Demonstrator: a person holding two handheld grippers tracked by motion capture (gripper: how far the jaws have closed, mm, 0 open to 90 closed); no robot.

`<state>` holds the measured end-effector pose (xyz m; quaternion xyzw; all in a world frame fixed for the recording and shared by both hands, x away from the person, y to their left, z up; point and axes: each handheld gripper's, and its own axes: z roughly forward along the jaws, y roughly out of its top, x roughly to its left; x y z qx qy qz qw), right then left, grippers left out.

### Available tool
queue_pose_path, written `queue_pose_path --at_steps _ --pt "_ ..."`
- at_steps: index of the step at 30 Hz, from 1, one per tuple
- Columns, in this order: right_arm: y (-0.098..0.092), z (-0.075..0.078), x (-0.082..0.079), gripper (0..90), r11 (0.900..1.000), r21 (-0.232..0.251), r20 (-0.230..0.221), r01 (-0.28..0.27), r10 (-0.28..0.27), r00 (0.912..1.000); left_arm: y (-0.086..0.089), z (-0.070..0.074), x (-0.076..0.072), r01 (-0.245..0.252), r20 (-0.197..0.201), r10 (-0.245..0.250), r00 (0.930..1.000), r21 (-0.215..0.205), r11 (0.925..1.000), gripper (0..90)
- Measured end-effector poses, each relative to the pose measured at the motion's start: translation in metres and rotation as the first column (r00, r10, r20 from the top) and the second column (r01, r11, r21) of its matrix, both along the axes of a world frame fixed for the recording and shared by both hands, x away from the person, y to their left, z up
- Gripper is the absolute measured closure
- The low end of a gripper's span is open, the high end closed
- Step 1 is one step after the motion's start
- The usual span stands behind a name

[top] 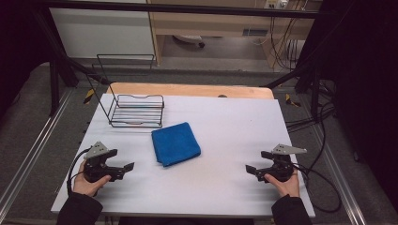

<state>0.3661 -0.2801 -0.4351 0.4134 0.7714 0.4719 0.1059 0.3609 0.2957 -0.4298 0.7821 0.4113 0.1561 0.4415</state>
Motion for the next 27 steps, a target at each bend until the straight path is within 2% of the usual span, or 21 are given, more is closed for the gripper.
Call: queue_pose_path --at_steps 6,14,27 --pt "0.000 0.000 0.000 1.0 1.000 0.000 0.006 0.001 -0.001 1.0000 -0.002 -0.001 -0.001 0.003 -0.005 -0.003 1.0000 0.009 1.0000 6.5" --pt "0.003 -0.001 0.000 0.9 1.000 -0.023 0.002 -0.005 0.005 1.0000 -0.007 0.000 -0.001 0.008 -0.011 -0.008 0.9999 0.008 0.9999 6.7" --pt "0.004 0.000 0.000 0.7 1.000 -0.022 0.004 0.000 0.000 1.0000 -0.019 0.002 0.001 0.023 -0.022 -0.022 0.9995 0.021 0.9995 9.4"
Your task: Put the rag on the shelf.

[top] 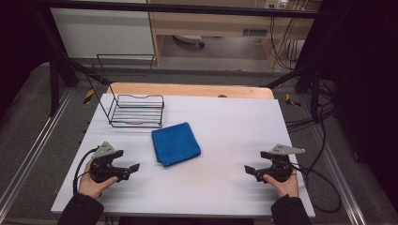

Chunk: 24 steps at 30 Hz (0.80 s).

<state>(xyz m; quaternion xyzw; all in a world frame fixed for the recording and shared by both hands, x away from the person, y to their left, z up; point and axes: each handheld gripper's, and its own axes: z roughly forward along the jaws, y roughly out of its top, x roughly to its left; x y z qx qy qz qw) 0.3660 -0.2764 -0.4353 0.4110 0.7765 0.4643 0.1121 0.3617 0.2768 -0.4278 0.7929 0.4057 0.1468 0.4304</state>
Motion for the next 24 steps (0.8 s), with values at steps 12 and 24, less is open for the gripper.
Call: queue_pose_path --at_steps 12,24 --pt "0.001 0.000 0.000 0.7 1.000 -0.006 -0.003 -0.002 0.002 1.0000 -0.020 0.006 0.005 -0.001 -0.010 0.001 0.9999 0.006 1.0000 12.3" --pt "0.002 -0.001 0.000 0.8 1.000 -0.013 -0.007 -0.006 0.006 1.0000 -0.054 0.010 0.016 0.015 -0.053 -0.014 0.9985 0.025 0.9996 18.8"
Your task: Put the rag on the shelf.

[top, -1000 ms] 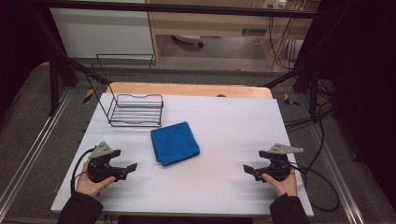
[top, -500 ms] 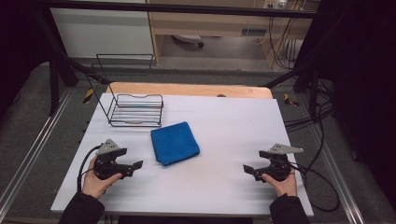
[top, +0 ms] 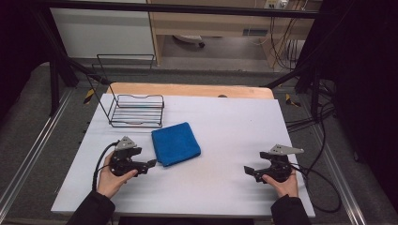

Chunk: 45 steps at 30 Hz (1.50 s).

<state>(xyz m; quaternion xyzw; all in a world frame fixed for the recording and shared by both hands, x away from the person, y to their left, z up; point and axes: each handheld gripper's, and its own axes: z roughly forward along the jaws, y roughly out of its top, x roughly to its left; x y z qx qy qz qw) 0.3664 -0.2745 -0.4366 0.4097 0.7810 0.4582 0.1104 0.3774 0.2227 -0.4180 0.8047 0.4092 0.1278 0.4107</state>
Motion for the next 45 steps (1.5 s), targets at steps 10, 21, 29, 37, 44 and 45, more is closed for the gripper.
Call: queue_pose_path --at_steps 10,21,29,37,44,45 --pt "0.000 0.000 0.000 0.9 1.000 0.002 -0.001 -0.003 0.003 1.0000 -0.028 -0.006 0.014 -0.037 -0.045 0.038 0.9982 0.030 0.9989 31.4" --pt "0.000 -0.001 0.001 0.9 1.000 -0.005 0.002 -0.010 0.010 0.9999 -0.042 -0.017 0.020 -0.049 -0.097 0.056 0.9937 0.074 0.9960 44.5" --pt "0.000 0.000 0.000 1.0 1.000 0.002 0.004 -0.009 0.009 1.0000 -0.049 -0.026 0.019 -0.056 -0.124 0.065 0.9902 0.073 0.9958 51.3" --pt "0.001 0.000 0.000 1.0 1.000 0.001 0.004 -0.010 0.010 0.9999 -0.052 -0.028 0.017 -0.082 -0.120 0.089 0.9888 0.059 0.9948 56.1" --pt "0.001 0.000 0.001 1.0 1.000 0.001 0.002 -0.011 0.011 0.9999 -0.053 -0.030 0.018 -0.104 -0.118 0.106 0.9873 0.022 0.9943 55.6" --pt "0.001 0.000 0.001 1.0 1.000 0.001 0.002 -0.011 0.011 0.9999 -0.054 -0.031 0.017 -0.106 -0.111 0.108 0.9880 0.019 0.9942 55.6"
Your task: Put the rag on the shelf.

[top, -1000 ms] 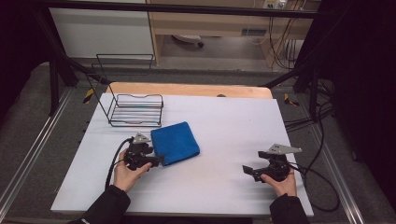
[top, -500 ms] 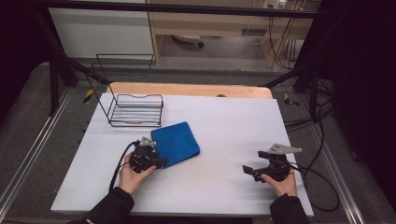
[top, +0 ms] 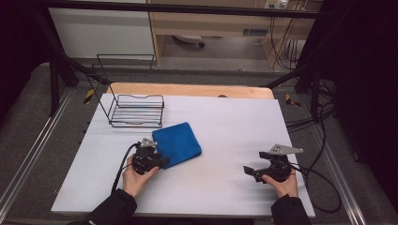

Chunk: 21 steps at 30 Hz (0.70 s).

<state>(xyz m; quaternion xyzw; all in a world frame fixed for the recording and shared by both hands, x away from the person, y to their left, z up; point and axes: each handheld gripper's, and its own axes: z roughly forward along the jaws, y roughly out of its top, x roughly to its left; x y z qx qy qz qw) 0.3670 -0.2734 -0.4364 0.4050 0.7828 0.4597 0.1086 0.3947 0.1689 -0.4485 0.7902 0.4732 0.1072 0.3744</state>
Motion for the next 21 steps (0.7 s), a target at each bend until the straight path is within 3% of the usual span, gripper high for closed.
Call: queue_pose_path --at_steps 6,8,17,21 --pt "0.0002 -0.0001 0.0001 1.0 1.000 -0.001 0.001 -0.002 0.002 1.0000 -0.0032 -0.0015 -0.0019 0.007 0.016 -0.007 0.9999 0.005 1.0000 62.6" --pt "0.0004 -0.0002 0.0003 1.0 1.000 0.000 0.001 -0.001 0.001 1.0000 -0.0048 -0.0022 -0.0025 0.014 0.012 -0.014 0.9998 -0.002 0.9999 71.7" --pt "0.0014 -0.0003 0.0006 1.1 1.000 -0.001 -0.001 -0.004 0.004 1.0000 -0.0082 -0.0026 -0.0026 0.013 0.017 -0.013 0.9998 -0.001 0.9999 79.3" --pt "0.0014 -0.0002 0.0005 1.1 1.000 -0.001 -0.002 -0.004 0.004 1.0000 -0.0102 -0.0021 -0.0038 0.013 0.038 -0.014 0.9992 0.015 0.9998 81.8"
